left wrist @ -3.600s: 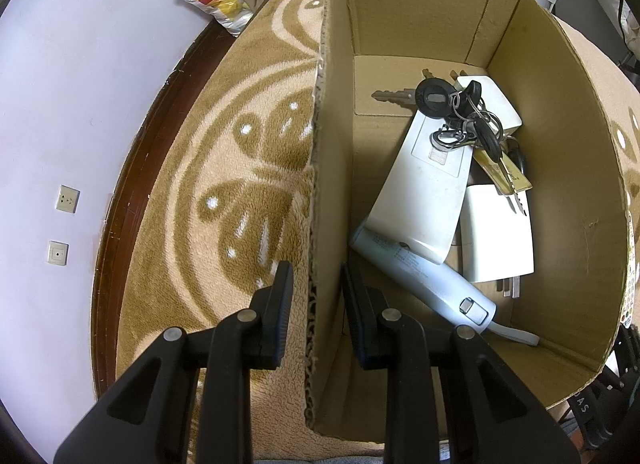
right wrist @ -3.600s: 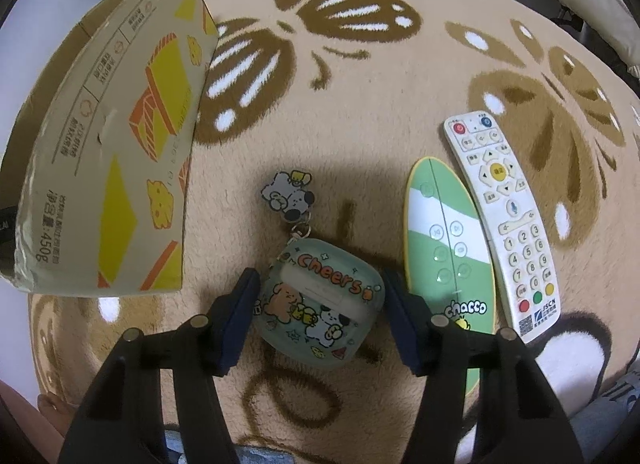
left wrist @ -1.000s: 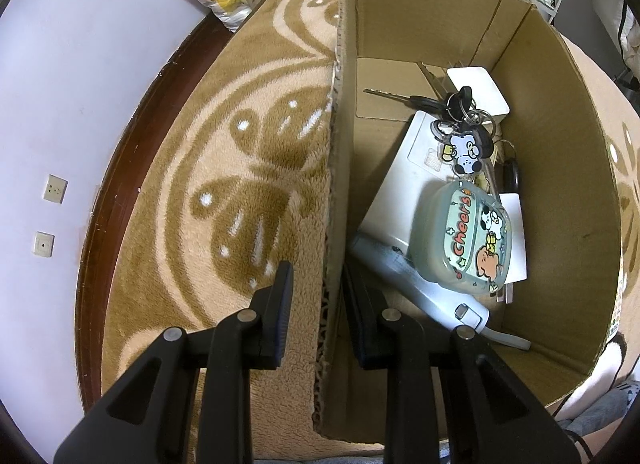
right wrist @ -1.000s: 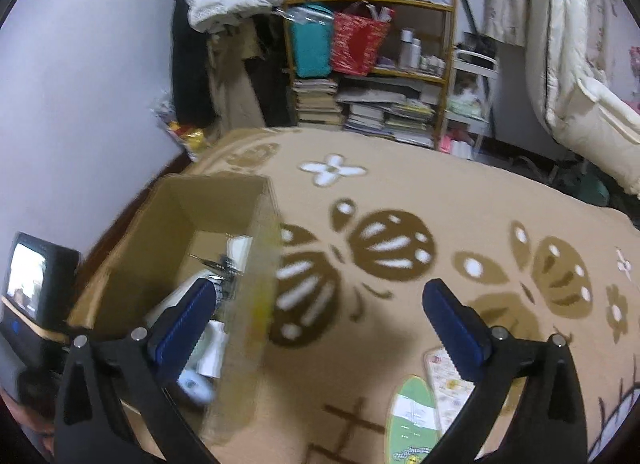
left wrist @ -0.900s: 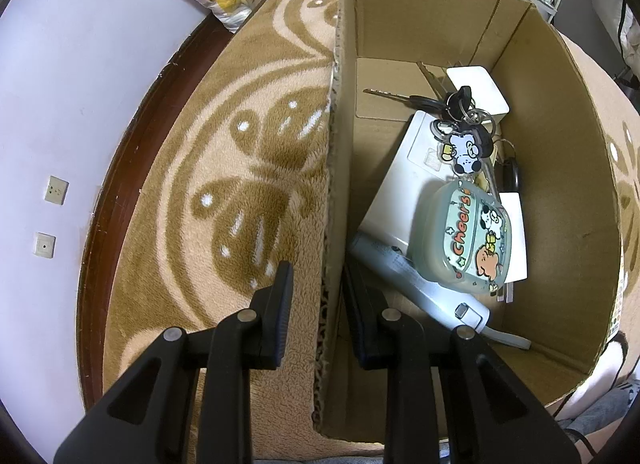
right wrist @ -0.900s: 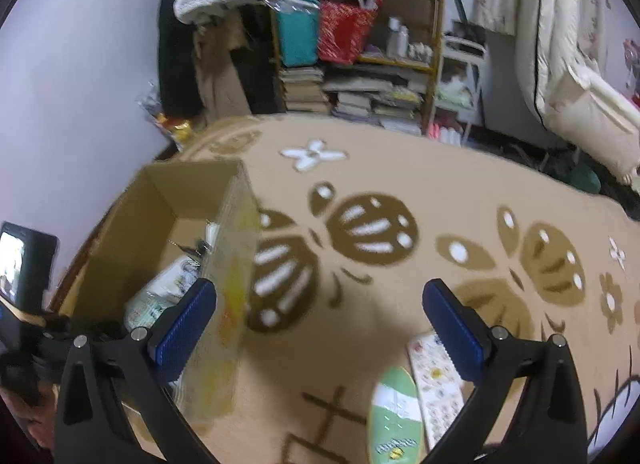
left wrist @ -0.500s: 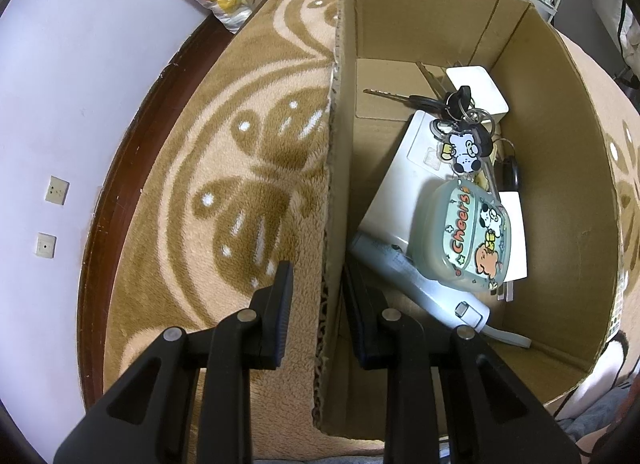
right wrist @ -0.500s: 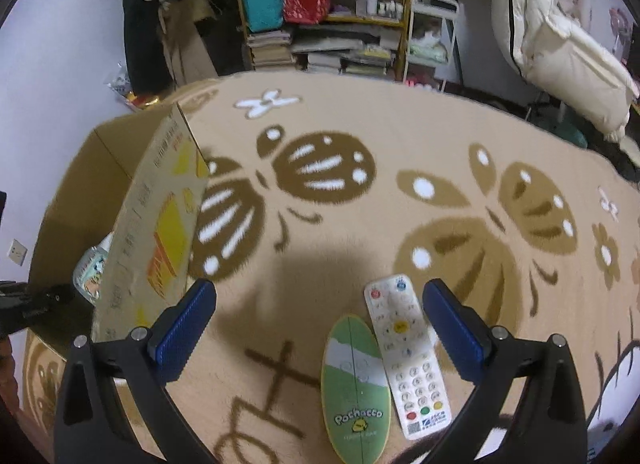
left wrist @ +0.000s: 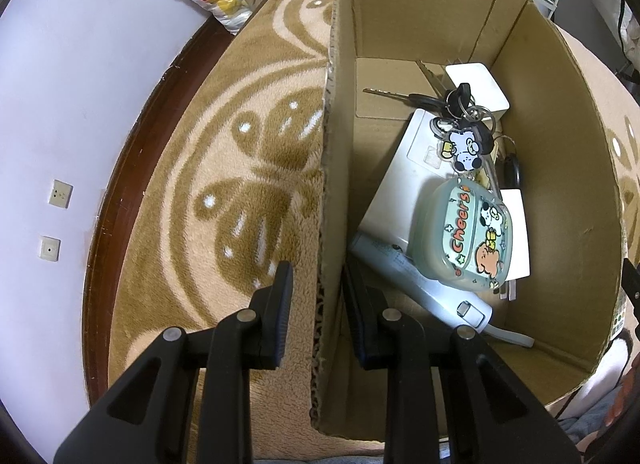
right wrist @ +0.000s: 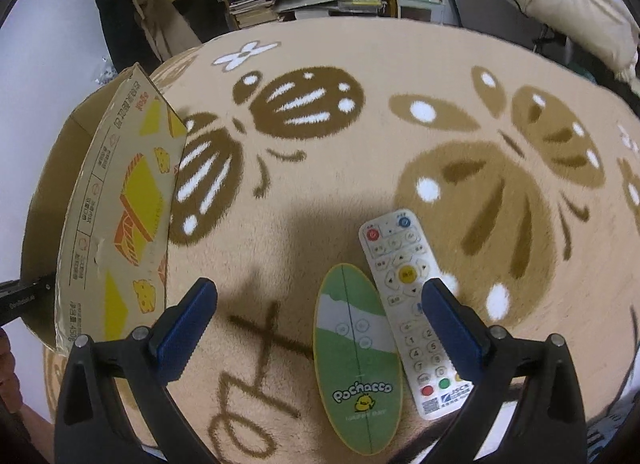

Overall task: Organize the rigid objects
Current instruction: 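Move the right tool back to the green Pochacco board on the rug, then grasp the green Pochacco board with the right tool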

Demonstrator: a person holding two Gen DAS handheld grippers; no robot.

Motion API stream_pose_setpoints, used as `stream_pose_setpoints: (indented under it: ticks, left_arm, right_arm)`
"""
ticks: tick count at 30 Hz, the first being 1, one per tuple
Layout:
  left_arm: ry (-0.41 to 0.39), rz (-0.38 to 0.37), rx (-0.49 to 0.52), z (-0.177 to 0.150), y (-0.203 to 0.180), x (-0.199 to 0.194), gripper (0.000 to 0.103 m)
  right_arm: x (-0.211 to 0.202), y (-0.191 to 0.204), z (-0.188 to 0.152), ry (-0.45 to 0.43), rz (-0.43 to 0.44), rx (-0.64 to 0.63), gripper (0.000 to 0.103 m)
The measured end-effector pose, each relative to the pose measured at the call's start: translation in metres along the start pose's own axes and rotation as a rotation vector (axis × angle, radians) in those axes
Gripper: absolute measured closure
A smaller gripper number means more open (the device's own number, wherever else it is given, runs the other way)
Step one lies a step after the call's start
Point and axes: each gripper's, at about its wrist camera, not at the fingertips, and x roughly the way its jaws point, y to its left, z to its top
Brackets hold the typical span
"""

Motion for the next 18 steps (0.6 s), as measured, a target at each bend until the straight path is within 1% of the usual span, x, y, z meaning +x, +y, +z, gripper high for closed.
stream_pose_setpoints:
  ticks: [1,3,5,11,14,18]
  left_arm:
    - [0.0,0.0,0.0,0.0,0.0,0.0,0.077]
    - [0.0,0.0,0.0,0.0,0.0,0.0,0.077]
    - [0.0,0.001,0.001,0.0,0.0,0.0,0.077]
    - [-0.001,0.001,0.002,0.0,0.0,0.0,0.077]
    - [-0.001,0.004,0.004,0.0,0.0,0.0,0.077]
    - [-0.001,0.003,0.004,-0.001,0.0,0.0,0.077]
  right_arm:
    - [0.002,-0.002,-0.001,0.009,0.008,0.011,0.0]
    - [0.006,-0.005,-0.003,0.03,0.013,0.022,0.009]
    - [0.01,-0.006,-0.005,0.051,0.015,0.028,0.011]
    - [0.018,-0.009,-0.008,0.09,0.029,0.04,0.011]
    - [0.018,-0.008,-0.009,0.091,0.029,0.039,0.011]
    - [0.017,-0.012,-0.009,0.086,0.053,0.07,0.011]
